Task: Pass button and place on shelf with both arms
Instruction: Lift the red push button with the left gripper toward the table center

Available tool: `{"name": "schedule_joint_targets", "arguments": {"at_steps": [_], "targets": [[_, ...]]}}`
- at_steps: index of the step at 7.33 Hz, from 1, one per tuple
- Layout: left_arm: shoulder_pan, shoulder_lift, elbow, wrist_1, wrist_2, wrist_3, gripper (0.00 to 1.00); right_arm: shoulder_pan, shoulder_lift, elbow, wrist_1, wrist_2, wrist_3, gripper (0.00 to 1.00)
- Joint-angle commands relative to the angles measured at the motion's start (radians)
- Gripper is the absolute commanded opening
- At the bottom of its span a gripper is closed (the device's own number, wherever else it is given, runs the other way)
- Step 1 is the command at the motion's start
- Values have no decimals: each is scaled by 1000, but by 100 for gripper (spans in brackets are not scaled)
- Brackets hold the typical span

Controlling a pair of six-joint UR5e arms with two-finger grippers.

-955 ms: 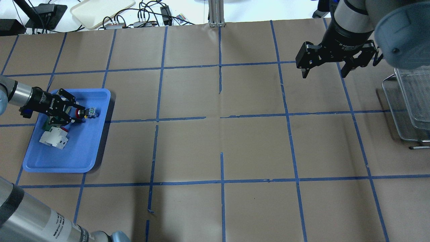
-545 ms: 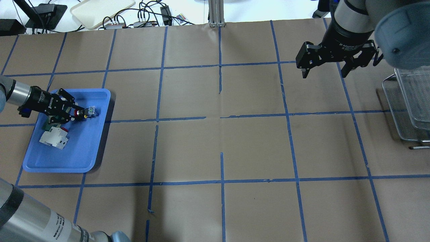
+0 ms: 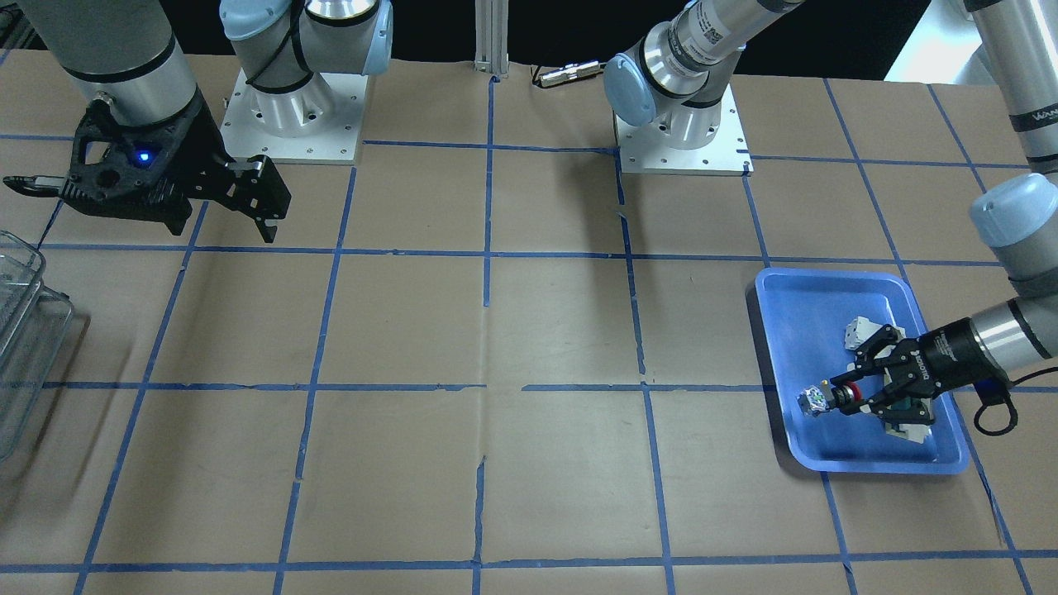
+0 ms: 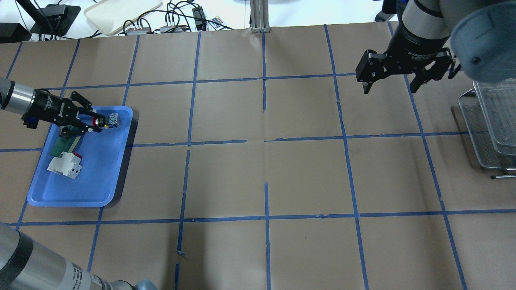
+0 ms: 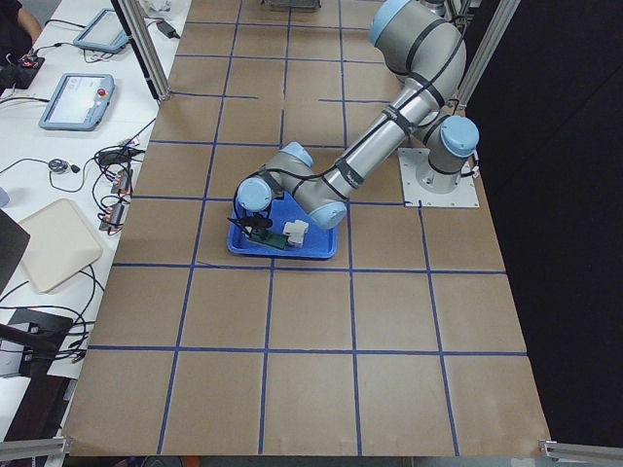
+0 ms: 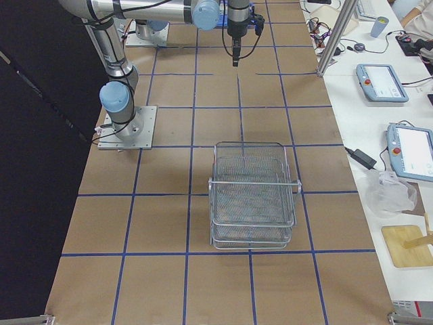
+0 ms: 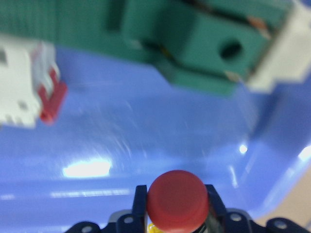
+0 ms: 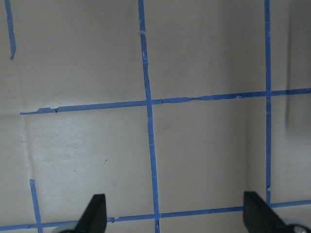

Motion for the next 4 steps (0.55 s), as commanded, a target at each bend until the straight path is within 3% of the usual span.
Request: {"name": "schedule_joint_targets", "arguments": {"at_steps": [1, 4], "targets": [[-112, 92, -14, -62, -78, -3, 0, -7, 0, -1, -3, 4, -32, 100], [-319, 189, -12, -125, -155, -174, 0, -7, -11, -20, 12, -1, -61, 100]]}}
